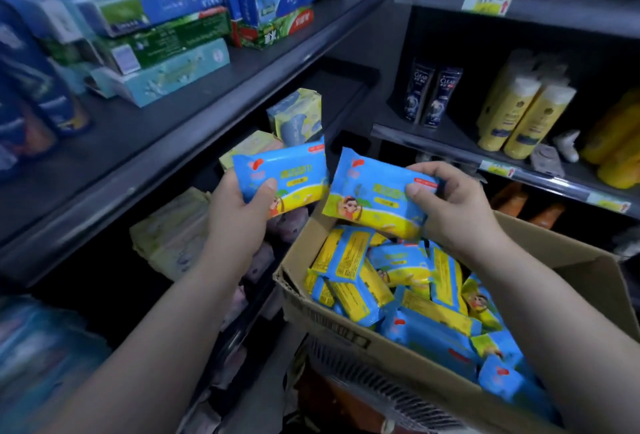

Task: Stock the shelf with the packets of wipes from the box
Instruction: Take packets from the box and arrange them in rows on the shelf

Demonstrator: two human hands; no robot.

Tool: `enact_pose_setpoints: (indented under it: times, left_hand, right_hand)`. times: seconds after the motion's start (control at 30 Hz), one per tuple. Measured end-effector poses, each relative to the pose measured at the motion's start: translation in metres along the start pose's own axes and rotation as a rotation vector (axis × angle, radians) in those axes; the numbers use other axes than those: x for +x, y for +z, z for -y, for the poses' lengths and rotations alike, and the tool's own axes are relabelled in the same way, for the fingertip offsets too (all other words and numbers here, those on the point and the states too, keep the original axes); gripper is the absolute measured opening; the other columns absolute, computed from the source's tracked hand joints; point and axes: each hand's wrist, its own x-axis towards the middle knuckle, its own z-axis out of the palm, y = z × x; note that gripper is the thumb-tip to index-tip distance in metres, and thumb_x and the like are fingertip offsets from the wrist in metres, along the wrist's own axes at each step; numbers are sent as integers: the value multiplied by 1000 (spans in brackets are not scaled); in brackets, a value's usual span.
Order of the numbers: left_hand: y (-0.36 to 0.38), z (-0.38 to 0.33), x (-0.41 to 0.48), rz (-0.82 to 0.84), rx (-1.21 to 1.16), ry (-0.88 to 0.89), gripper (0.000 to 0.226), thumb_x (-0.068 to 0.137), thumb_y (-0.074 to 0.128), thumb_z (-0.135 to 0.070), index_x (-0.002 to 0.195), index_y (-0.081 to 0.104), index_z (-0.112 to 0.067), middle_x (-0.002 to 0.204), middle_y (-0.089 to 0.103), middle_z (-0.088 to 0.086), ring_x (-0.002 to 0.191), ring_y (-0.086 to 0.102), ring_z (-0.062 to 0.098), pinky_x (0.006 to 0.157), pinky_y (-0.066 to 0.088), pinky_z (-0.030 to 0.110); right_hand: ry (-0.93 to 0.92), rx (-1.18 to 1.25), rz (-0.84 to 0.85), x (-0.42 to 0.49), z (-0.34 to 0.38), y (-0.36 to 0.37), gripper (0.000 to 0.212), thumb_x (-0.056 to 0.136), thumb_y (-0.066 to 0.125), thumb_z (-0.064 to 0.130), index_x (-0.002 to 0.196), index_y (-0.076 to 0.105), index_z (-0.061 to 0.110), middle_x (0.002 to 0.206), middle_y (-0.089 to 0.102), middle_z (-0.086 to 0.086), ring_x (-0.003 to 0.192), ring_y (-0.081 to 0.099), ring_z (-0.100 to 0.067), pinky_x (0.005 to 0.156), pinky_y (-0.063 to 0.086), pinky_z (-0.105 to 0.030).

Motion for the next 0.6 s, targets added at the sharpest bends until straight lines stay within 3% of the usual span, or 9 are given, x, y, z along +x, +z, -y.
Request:
enact_pose_setpoints:
  times: [0.07, 0.17, 0.3, 0.4, 0.6]
  left_hand:
    - [-7, -5, -19, -25, -45, -12, 31, 87, 62, -26, 115, 58, -13, 102, 71, 3, 90, 70, 19, 81, 57, 46]
    - [-24, -12, -52, -62, -171, -59, 15, 94, 54, -6, 110, 55, -8, 81, 73, -4, 68, 70, 10, 61, 57, 25]
    - [-60, -17, -94, -159, -166, -46, 17, 90, 57, -3, 98, 60, -17, 88, 70, -3, 78, 66, 8, 73, 55, 27]
    - [-92, -22, -126, -189, -157, -31, 22, 86, 61, 1, 100, 59, -16, 92, 69, -2, 76, 66, 4, 68, 53, 19]
    - [-167, -31, -179, -328, -100, -38, 22, 82, 66, 2, 98, 64, -12, 91, 72, -2, 79, 68, 11, 69, 55, 25]
  right_hand:
    - [12, 87, 88, -6, 9, 5, 14, 83, 64, 20, 88, 68, 33, 85, 70, -1, 76, 68, -23, 64, 57, -41]
    - [-28, 112, 204, -18, 23, 21, 18, 90, 60, 6, 87, 65, 22, 76, 67, 2, 62, 63, -9, 50, 50, -23]
    - [-105, 144, 347, -38, 38, 57, 21, 87, 59, -1, 87, 65, 19, 81, 66, -1, 74, 61, -10, 69, 52, -25]
    - [-122, 179, 462, -55, 52, 88, 16, 87, 59, -1, 90, 64, 14, 77, 66, 1, 68, 61, -4, 63, 50, -19]
    - [-199, 207, 624, -97, 91, 156, 20, 86, 60, -3, 85, 62, 16, 75, 63, -3, 62, 58, -5, 55, 49, -18]
